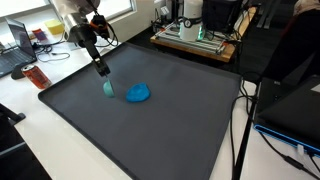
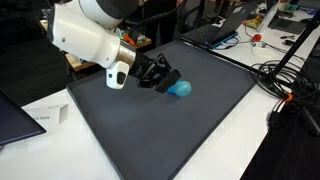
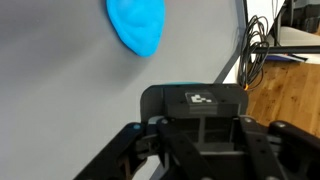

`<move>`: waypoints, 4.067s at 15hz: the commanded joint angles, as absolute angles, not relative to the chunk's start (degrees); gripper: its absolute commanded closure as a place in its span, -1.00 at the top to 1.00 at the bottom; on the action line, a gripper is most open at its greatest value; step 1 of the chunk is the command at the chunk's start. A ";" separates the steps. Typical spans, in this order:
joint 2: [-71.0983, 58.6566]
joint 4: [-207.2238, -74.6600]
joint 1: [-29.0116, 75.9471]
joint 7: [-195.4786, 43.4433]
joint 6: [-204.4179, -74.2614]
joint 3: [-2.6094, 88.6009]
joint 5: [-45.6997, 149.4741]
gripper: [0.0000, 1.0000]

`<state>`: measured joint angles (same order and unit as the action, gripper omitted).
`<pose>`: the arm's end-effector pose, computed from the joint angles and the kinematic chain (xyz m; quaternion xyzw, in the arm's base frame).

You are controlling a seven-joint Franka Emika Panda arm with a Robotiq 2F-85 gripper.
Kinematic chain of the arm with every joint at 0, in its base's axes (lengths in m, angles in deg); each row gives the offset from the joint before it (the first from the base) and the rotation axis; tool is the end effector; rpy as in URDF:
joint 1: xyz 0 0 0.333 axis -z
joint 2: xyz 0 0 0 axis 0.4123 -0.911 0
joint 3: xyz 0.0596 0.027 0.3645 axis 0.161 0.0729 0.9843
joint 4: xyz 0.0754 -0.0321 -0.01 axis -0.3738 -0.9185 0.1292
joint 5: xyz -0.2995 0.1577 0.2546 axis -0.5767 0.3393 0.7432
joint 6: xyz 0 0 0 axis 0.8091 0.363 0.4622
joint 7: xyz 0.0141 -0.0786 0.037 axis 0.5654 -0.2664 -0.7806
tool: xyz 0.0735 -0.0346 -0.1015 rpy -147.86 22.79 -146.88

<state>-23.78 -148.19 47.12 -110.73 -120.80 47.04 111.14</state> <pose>0.6719 -0.2104 0.2412 -0.8867 0.2129 -0.0510 0.4072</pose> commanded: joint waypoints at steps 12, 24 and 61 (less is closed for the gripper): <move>-15.62 -162.66 40.92 -116.84 -129.43 43.49 118.57 -0.07; -13.22 -167.73 36.62 -119.29 -137.32 44.55 120.17 -0.57; -7.08 -180.68 20.73 -125.49 -188.80 54.06 122.61 -0.57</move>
